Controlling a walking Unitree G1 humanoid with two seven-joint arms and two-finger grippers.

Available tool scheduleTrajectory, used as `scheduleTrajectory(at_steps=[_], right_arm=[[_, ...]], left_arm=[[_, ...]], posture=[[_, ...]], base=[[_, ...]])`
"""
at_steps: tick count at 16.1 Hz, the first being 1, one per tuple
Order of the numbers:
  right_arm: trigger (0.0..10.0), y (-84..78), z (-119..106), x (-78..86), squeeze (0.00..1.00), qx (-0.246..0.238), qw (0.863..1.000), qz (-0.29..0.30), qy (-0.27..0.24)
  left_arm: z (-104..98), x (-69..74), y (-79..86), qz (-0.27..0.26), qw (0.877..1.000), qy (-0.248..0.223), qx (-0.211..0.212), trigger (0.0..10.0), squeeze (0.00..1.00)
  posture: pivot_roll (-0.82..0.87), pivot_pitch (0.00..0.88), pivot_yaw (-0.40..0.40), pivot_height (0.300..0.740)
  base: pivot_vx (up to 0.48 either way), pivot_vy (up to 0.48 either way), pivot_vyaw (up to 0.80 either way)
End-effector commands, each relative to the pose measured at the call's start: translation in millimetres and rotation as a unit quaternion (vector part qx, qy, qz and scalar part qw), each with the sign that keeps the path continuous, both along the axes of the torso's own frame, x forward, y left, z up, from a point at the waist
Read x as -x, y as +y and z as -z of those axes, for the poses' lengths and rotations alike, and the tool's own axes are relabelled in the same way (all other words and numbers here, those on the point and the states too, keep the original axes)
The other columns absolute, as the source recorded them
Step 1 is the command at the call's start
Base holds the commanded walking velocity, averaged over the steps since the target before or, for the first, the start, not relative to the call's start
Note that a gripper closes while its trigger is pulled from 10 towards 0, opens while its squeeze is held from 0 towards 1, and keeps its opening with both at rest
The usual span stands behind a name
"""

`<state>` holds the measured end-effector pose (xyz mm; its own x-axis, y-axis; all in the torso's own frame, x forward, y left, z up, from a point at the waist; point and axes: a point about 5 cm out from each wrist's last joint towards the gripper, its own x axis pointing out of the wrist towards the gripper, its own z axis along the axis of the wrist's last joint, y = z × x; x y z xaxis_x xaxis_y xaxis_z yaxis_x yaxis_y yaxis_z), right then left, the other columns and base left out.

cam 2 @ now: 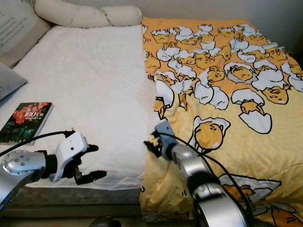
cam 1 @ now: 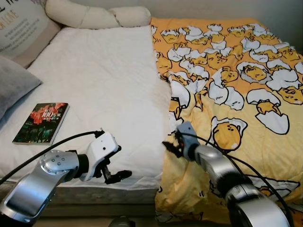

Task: Clean up the room

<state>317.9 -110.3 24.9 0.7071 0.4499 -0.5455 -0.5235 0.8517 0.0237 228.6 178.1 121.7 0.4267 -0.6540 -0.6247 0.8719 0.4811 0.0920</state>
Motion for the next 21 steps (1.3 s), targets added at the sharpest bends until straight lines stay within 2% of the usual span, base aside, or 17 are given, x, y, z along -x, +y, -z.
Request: scheduleTrajectory(at_steps=[1,2,3,4,5,7,9,10,11,12,13,16,21], right_arm=[[10.0,1.0,4,0.1,1.0,0.027,0.999,0.014,0.012],[10.0,2.5,4,-0.8,1.0,0.036,0.999,0.019,0.013],[10.0,11.9,6,-0.9,1.0,0.058,0.998,0.03,0.023],[10.0,17.3,8,-0.1,0.48,0.062,0.997,0.037,0.031],[10.0,22.2,10,1.8,0.0,0.065,0.996,0.037,0.038],[10.0,27.6,18,9.2,0.0,0.113,0.993,0.013,0.039],[10.0,26.9,21,12.2,0.0,0.127,0.991,0.009,0.044],[10.0,22.7,27,16.2,0.0,0.162,0.986,-0.002,0.042],[7.8,19.8,30,19.2,0.0,0.176,0.983,-0.006,0.044],[4.3,16.4,33,21.7,0.0,0.186,0.981,-0.006,0.047],[0.0,13.7,35,23.4,0.0,0.187,0.981,0.0,0.053],[0.0,11.5,39,26.7,0.0,0.182,0.981,0.005,0.061],[0.0,9.9,36,23.8,0.0,0.164,0.985,0.011,0.06]], left_arm=[[-2,1.6,0.2,0.007,1.0,-0.001,-0.005,10.0,0.0],[-3,1.6,0.4,0.006,1.0,-0.001,-0.005,10.0,0.0],[-3,2.9,2.0,0.006,1.0,0.002,-0.007,10.0,0.0],[-3,3.7,2.7,0.007,1.0,0.003,-0.008,10.0,0.0],[-4,4.3,2.8,0.007,1.0,0.004,-0.009,10.0,0.0],[-5,6.5,3.0,0.011,1.0,0.008,-0.011,10.0,0.0],[-6,7.7,2.8,0.013,1.0,0.01,-0.012,10.0,0.0],[-8,11.4,3.4,0.019,1.0,0.015,-0.015,10.0,0.0],[-11,15.5,4.6,0.023,0.999,0.021,-0.017,10.0,0.0],[-13,21.1,6.6,0.026,0.999,0.026,-0.021,10.0,0.0],[-13,25.1,8.8,0.026,0.999,0.033,-0.026,10.0,0.0],[-12,30.7,10.1,0.019,0.999,0.04,-0.029,10.0,0.0],[-12,27.9,8.4,-0.003,0.999,0.029,-0.018,10.0,0.0]], posture=[[0.17,0.0,0.034,0.74],[0.17,0.0,0.035,0.74],[0.18,0.0,0.038,0.74],[0.18,0.0,0.041,0.74],[0.18,0.008,0.043,0.74],[0.2,0.031,0.045,0.74],[0.21,0.05,0.045,0.74],[0.24,0.08,0.045,0.74],[0.25,0.092,0.045,0.74],[0.26,0.107,0.043,0.74],[0.27,0.115,0.041,0.74],[0.28,0.121,0.023,0.74],[0.26,0.098,0.007,0.74]], base=[[0.0,0.0,0.0],[0.0,0.0,0.0],[0.0,0.0,0.0],[0.0,0.0,0.0],[0.0,0.0,0.0],[0.0,0.0,0.0],[0.0,0.0,0.0],[0.0,0.0,0.0],[0.0,0.0,0.0],[0.0,0.0,0.0],[0.0,0.0,0.0],[0.0,0.0,0.0],[0.0,0.0,0.0]])
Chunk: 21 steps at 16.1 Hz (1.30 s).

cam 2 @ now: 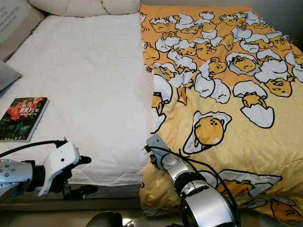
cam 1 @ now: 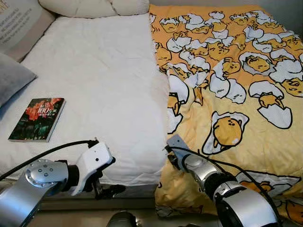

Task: Clean up the room

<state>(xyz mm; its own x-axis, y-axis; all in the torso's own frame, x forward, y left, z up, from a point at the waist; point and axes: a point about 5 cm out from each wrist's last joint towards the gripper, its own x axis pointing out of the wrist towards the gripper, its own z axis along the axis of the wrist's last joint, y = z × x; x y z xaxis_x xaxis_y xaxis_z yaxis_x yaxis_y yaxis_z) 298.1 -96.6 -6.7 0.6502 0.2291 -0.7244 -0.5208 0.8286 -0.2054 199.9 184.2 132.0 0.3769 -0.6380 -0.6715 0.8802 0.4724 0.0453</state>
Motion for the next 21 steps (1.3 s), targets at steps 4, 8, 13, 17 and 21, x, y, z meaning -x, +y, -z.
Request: scheduleTrajectory(at_steps=[4,8,13,17,21], right_arm=[[0.0,-5.0,3,2.8,0.0,-0.013,1.0,0.005,0.014],[0.0,-6.7,-2,-1.9,0.0,-0.051,0.998,0.024,0.008],[0.0,4.8,-18,-9.1,0.0,-0.193,0.98,-0.035,0.012],[0.0,-5.7,-20,13.8,0.0,-0.307,0.927,-0.197,0.087],[0.0,-12.3,-26,39.2,0.0,-0.365,0.885,-0.264,0.12]], left_arm=[[-5,-5.4,-0.9,-0.017,1.0,-0.009,0.013,10.0,0.0],[-5,-7.2,-1.4,-0.017,1.0,-0.007,0.015,10.0,0.0],[-1,-13.7,-4.2,-0.024,0.999,-0.014,0.022,10.0,0.0],[0,-20.1,-2.1,-0.033,0.999,-0.024,0.024,10.0,0.0],[3,-27.5,-6.0,-0.029,0.999,-0.033,0.031,10.0,0.0]], posture=[[0.26,0.087,0.004,0.74],[0.25,0.079,0.01,0.74],[0.22,0.019,0.0,0.74],[0.19,0.0,-0.007,0.74],[0.16,0.0,0.005,0.74]], base=[[0.0,0.0,0.0],[0.0,0.0,0.0],[0.0,0.0,0.0],[0.0,0.0,0.0],[0.0,0.0,0.0]])
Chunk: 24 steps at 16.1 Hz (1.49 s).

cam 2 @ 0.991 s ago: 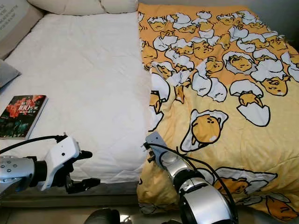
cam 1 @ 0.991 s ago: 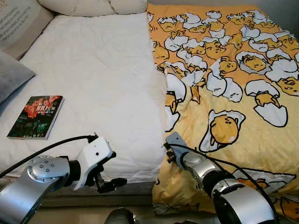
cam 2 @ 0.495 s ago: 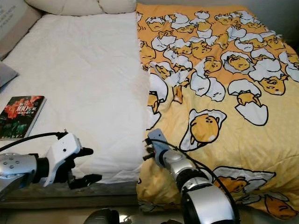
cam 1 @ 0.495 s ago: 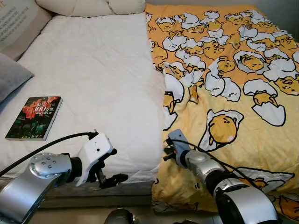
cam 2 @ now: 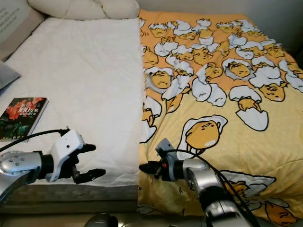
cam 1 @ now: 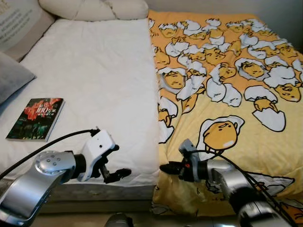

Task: Clean up the room

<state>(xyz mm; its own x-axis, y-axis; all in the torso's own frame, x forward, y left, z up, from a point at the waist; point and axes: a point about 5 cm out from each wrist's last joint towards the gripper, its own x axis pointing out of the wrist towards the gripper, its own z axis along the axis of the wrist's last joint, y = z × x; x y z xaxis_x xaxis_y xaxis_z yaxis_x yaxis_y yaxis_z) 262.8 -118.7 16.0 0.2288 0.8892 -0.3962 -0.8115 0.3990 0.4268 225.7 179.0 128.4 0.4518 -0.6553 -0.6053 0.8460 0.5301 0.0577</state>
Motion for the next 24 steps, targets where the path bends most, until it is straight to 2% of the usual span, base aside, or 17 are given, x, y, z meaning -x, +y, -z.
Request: scheduleTrajectory(at_steps=[1,2,3,4,5,7,8,10,11,12,13,15,17,19,20,21,24], right_arm=[[0.0,9.5,-4,5.0,0.0,-0.022,0.999,-0.036,0.006],[0.0,11.0,-7,2.5,0.0,-0.024,1.0,-0.014,-0.006],[10.0,11.1,-9,-2.8,0.0,-0.012,1.0,0.018,-0.014],[10.0,11.6,-11,-5.4,0.0,-0.022,0.999,0.033,-0.007],[10.0,12.2,-13,-7.3,1.0,-0.027,0.998,0.055,-0.007],[10.0,9.5,-14,-6.3,1.0,-0.024,0.996,0.082,-0.02],[10.0,2.6,-19,-11.1,1.0,-0.019,0.992,0.119,-0.044],[10.0,-19.2,-35,-14.5,1.0,-0.022,0.98,0.178,-0.089],[10.0,-35.0,-48,-7.2,1.0,-0.035,0.965,0.228,-0.121],[10.0,-39.1,-55,5.6,0.52,-0.04,0.958,0.252,-0.134],[10.0,-38.8,-52,13.9,0.0,-0.031,0.959,0.257,-0.119],[10.0,-48.5,-45,17.9,0.0,0.012,0.928,0.345,-0.141],[10.0,-67.1,-36,20.1,0.0,0.077,0.863,0.479,-0.137],[10.0,-69.5,-40,21.7,0.0,0.093,0.845,0.503,-0.154],[10.0,-69.2,-48,22.3,0.0,0.066,0.828,0.533,-0.16],[10.0,-69.6,-52,19.0,0.0,0.064,0.815,0.553,-0.16],[10.0,-67.4,-57,14.9,0.0,0.053,0.81,0.558,-0.173]], left_arm=[[0,-2.4,-1.0,0.003,1.0,-0.007,-0.003,10.0,0.0],[0,-6.4,-1.6,0.002,1.0,-0.015,-0.004,10.0,0.0],[1,-11.9,-2.6,-0.003,1.0,-0.025,-0.003,10.0,0.0],[1,-15.4,-3.5,-0.007,0.999,-0.032,-0.001,10.0,0.0],[2,-18.6,-3.9,-0.018,0.999,-0.039,0.004,10.0,0.0],[6,-23.2,-5.5,-0.038,0.998,-0.047,0.012,10.0,0.0],[6,-27.7,-6.3,-0.052,0.997,-0.056,0.019,10.0,0.0],[7,-34.9,-7.4,-0.091,0.992,-0.083,0.04,10.0,0.0],[7,-39.8,-5.1,-0.144,0.982,-0.109,0.05,10.0,0.0],[8,-41.1,-2.8,-0.184,0.973,-0.122,0.064,10.0,0.0],[8,-41.3,-1.6,-0.205,0.967,-0.133,0.073,10.0,0.0],[7,-41.2,3.8,-0.27,0.946,-0.154,0.091,10.0,0.0],[9,-32.9,12.4,-0.316,0.929,-0.181,0.074,10.0,0.0],[9,-29.6,19.1,-0.34,0.918,-0.198,0.058,10.0,0.0],[12,-27.2,22.7,-0.346,0.916,-0.199,0.05,10.0,0.0],[12,-29.0,25.3,-0.348,0.913,-0.212,0.029,10.0,0.0],[9,-32.1,24.1,-0.358,0.908,-0.213,0.043,10.0,0.0]], posture=[[0.16,0.0,0.005,0.74],[0.15,0.0,-0.001,0.74],[0.14,0.0,-0.006,0.74],[0.14,0.0,-0.007,0.74],[0.12,0.0,-0.012,0.74],[0.11,0.0,-0.013,0.74],[0.1,0.0,-0.016,0.74],[0.08,0.0,-0.025,0.74],[0.07,0.0,-0.026,0.74],[0.06,0.0,-0.028,0.74],[0.06,0.0,-0.029,0.74],[0.05,0.0,-0.037,0.74],[0.05,0.0,-0.042,0.74],[0.05,0.0,-0.046,0.74],[0.06,0.0,-0.056,0.74],[0.06,0.0,-0.052,0.74],[0.05,0.0,-0.048,0.74]], base=[[0.0,0.0,0.0],[0.0,0.0,0.0],[0.0,0.0,0.0],[0.0,0.0,0.0],[0.0,0.0,0.0],[0.0,0.0,0.0],[0.0,0.0,0.0],[0.0,0.0,0.0],[0.0,0.0,0.0],[0.0,0.0,0.0],[0.0,0.0,0.0],[0.0,0.0,0.0],[0.0,0.0,0.0],[0.0,0.0,0.0],[0.0,0.0,0.0],[0.0,0.0,0.0],[0.0,-0.25,0.0]])
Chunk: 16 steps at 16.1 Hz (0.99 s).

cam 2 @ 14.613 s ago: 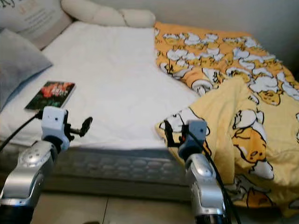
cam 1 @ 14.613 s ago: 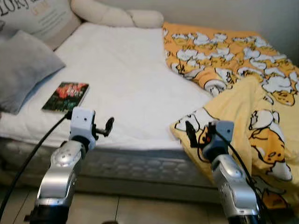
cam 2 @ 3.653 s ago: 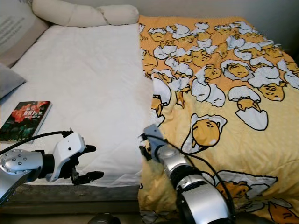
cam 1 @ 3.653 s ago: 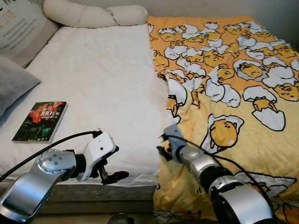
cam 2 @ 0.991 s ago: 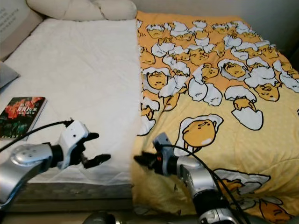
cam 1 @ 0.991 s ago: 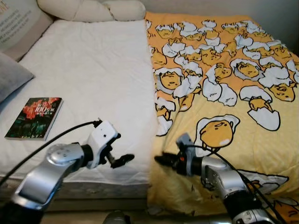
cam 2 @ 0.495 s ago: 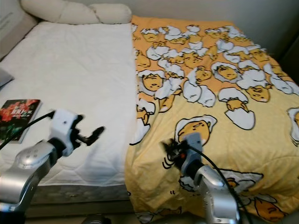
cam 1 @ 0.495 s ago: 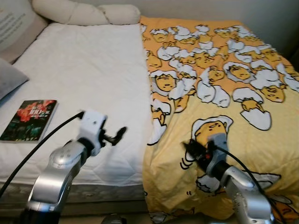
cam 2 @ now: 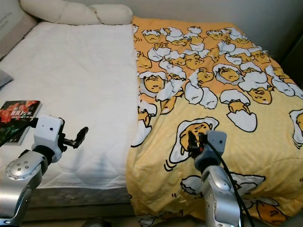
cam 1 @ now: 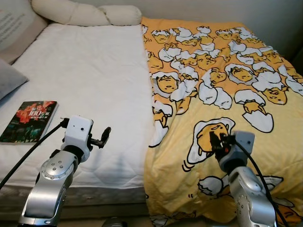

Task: Clean up the room

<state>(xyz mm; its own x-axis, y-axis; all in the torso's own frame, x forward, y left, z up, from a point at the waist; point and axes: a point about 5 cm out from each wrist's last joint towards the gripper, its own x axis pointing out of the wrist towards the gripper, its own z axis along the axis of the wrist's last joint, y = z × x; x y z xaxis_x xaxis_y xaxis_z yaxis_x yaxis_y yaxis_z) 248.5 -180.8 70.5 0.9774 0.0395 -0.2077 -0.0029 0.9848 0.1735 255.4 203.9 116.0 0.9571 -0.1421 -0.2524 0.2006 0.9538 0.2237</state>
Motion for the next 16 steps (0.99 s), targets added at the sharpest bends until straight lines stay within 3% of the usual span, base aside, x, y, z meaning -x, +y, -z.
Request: scheduleTrajectory(at_steps=[1,3,10,13,16], right_arm=[[10.0,6.2,-3,2.2,0.0,-0.003,1.0,-0.006,-0.015],[10.0,12.1,-3,5.1,0.0,-0.004,1.0,-0.012,-0.026],[10.0,8.4,-1,-2.3,0.0,-0.01,0.999,0.004,-0.032],[10.0,12.8,0,-6.9,0.0,0.001,0.999,-0.032,-0.022],[10.0,-1.2,-3,-10.0,0.0,0.015,0.998,-0.055,-0.019]], left_arm=[[-1,-2.8,-4.4,0.0,1.0,-0.005,0.006,10.0,0.0],[0,-2.8,-5.9,0.001,1.0,-0.003,0.011,10.0,0.0],[1,-13.8,-5.6,-0.003,1.0,-0.003,0.002,10.0,0.0],[2,-18.3,-2.2,-0.003,1.0,-0.001,-0.001,10.0,0.0],[2,-20.4,-0.4,-0.002,1.0,-0.002,-0.002,10.0,0.0]], posture=[[0.05,0.0,-0.048,0.74],[0.04,0.0,-0.045,0.74],[0.04,0.0,-0.035,0.74],[0.02,0.0,-0.026,0.74],[0.02,0.0,-0.019,0.74]], base=[[0.0,-0.322,0.0],[0.0,-0.366,0.0],[0.0,-0.43,0.0],[0.0,-0.429,0.0],[0.0,-0.433,0.0]])
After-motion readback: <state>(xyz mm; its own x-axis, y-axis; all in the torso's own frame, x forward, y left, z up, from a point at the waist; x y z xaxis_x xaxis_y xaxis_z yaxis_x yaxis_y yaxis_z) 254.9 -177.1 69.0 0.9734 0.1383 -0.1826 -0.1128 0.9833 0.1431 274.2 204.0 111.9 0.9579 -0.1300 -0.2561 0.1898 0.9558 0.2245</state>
